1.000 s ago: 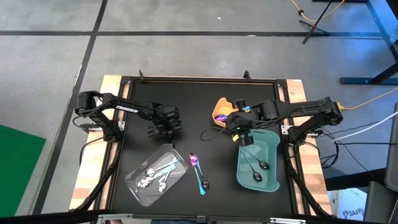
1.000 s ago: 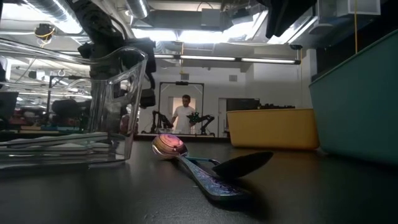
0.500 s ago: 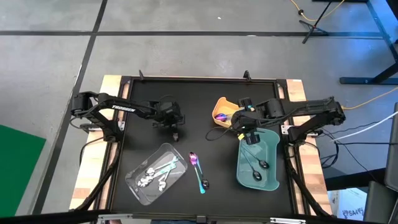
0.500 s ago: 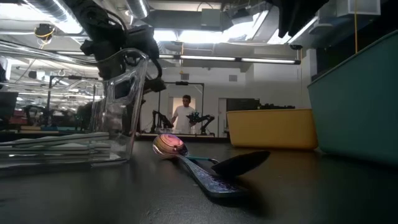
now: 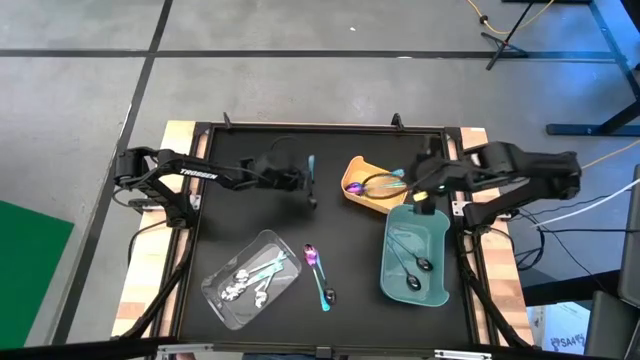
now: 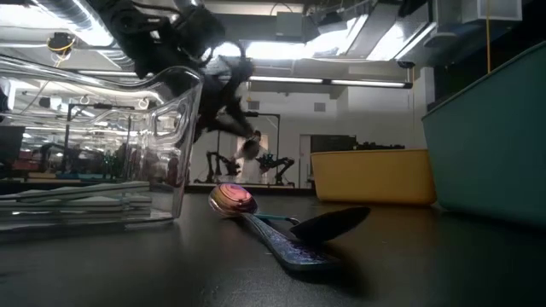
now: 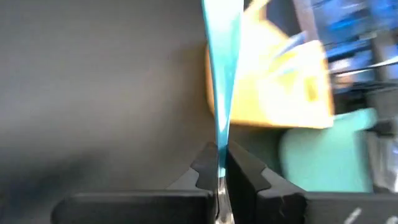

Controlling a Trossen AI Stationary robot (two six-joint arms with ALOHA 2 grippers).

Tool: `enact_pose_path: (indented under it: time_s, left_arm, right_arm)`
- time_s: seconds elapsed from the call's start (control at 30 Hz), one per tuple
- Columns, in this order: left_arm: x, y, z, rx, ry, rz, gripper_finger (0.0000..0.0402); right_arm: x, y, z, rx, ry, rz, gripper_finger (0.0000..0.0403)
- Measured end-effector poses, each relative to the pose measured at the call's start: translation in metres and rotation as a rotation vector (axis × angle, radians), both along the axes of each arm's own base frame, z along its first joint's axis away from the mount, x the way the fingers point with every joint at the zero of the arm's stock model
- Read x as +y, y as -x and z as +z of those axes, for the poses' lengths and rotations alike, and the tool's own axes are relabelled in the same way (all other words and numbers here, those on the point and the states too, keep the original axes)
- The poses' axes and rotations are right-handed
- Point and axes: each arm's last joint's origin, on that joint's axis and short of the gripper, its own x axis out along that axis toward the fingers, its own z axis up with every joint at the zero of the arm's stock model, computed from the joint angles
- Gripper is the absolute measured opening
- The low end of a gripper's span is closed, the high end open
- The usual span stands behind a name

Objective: Sort silverware by color (type)
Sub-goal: Put the blue spoon into the blue bin

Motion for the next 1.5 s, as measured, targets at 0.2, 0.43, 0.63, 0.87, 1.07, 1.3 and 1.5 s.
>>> enact_pose_path:
  time_s: [0.2,0.43,0.63,0.87,1.07,1.3,1.5]
  left_arm:
    - [0.001,-0.014,0.028,-0.254,-0.229,-0.028,0.0013]
    - [-0.010,-0.020,0.047,-0.389,-0.438,-0.021,0.0013]
    - [-0.024,-0.023,0.055,-0.418,-0.578,-0.045,0.0013]
    - [-0.041,-0.025,0.063,-0.420,-0.719,-0.016,0.0013]
    - [-0.051,-0.025,0.067,-0.411,-0.807,0.018,0.0013]
    - [-0.059,-0.024,0.069,-0.385,-0.882,0.018,0.0013]
    - [-0.060,-0.025,0.070,-0.383,-0.898,0.008,0.0013]
  right_arm:
    - [-0.007,0.021,0.014,-0.159,0.054,-0.202,0.0131]
    - [-0.010,0.020,0.022,-0.324,0.072,-0.353,0.0131]
    - [-0.007,0.000,0.031,-0.484,0.032,-0.343,0.0131]
    - [-0.003,-0.025,0.042,-0.681,-0.026,-0.346,0.0131]
    - [0.002,-0.057,0.035,-0.691,0.014,-0.280,0.0131]
    - [0.008,-0.098,0.017,-0.657,0.022,-0.182,0.0131]
    - [-0.006,-0.128,-0.003,-0.624,-0.001,-0.151,0.0131]
